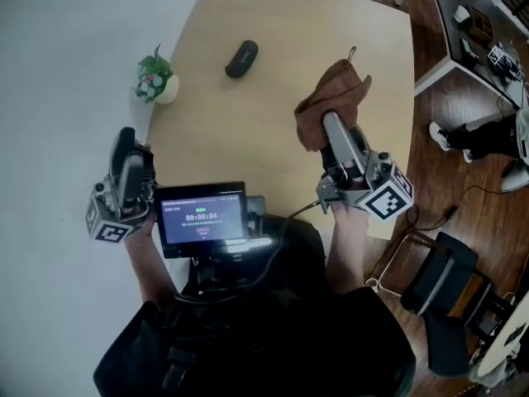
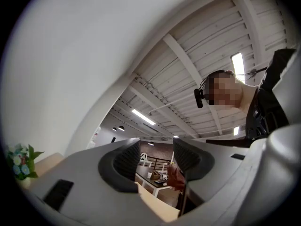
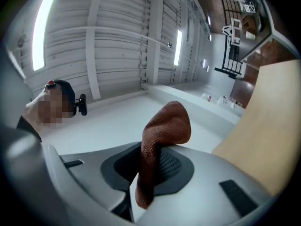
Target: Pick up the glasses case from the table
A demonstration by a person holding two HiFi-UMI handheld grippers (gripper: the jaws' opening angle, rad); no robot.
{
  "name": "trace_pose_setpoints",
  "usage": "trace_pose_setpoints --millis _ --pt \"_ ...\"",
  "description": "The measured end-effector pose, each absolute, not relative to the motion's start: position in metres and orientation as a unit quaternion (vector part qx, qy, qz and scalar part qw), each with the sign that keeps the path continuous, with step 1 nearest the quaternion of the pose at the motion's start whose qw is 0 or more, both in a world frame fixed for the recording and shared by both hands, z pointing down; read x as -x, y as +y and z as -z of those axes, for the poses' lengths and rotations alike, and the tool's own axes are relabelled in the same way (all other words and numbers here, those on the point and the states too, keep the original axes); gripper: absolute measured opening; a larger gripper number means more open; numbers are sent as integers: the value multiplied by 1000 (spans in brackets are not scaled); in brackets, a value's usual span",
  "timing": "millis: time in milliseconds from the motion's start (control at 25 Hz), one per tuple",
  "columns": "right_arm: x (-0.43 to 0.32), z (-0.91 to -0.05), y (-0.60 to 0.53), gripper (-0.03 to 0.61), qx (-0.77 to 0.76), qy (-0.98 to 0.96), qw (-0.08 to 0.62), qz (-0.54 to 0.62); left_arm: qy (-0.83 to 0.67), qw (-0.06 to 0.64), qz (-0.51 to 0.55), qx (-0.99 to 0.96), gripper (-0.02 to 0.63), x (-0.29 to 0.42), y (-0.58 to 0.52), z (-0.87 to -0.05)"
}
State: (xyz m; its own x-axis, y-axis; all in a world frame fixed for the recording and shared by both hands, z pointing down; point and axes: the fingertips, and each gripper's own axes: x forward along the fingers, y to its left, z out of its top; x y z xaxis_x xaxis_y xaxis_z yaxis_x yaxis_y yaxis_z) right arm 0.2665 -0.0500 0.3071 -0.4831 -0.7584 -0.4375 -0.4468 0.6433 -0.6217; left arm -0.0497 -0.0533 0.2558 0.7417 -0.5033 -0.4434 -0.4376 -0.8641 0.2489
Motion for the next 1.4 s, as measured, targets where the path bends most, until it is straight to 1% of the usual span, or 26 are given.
trace_pose_setpoints --millis 80,120,240,440,560,800,960,1040,1120,1160,1280,1400 --pt "-258 -313 -55 63 313 842 350 264 -318 67 242 -914 206 58 -24 -254" --pt "-255 -313 -56 63 304 842 351 275 -328 69 239 -911 206 59 -23 -253" --pt "-244 -314 -60 63 332 841 332 270 -317 75 234 -916 206 69 -41 -253" --pt "-177 -300 -71 63 367 841 308 251 -280 103 251 -921 206 126 -83 -270" --pt "-147 -300 -65 63 392 837 289 251 -259 122 256 -923 206 146 -99 -285" --pt "-145 -305 -45 63 439 820 264 255 -224 156 262 -926 206 140 -110 -307" --pt "-137 -303 -38 63 445 817 253 264 -221 156 242 -932 206 132 -117 -315" --pt "-137 -302 -36 63 455 817 241 259 -231 154 215 -936 220 127 -122 -323" --pt "-134 -300 -34 63 457 819 236 255 -248 151 175 -941 260 120 -129 -337" --pt "-133 -300 -34 63 458 819 234 254 -257 149 152 -943 269 116 -134 -345" --pt "-131 -305 -32 63 461 815 235 259 -274 140 90 -947 318 105 -144 -367" --pt "-131 -315 -34 63 458 810 243 275 -289 139 44 -946 345 96 -155 -385"
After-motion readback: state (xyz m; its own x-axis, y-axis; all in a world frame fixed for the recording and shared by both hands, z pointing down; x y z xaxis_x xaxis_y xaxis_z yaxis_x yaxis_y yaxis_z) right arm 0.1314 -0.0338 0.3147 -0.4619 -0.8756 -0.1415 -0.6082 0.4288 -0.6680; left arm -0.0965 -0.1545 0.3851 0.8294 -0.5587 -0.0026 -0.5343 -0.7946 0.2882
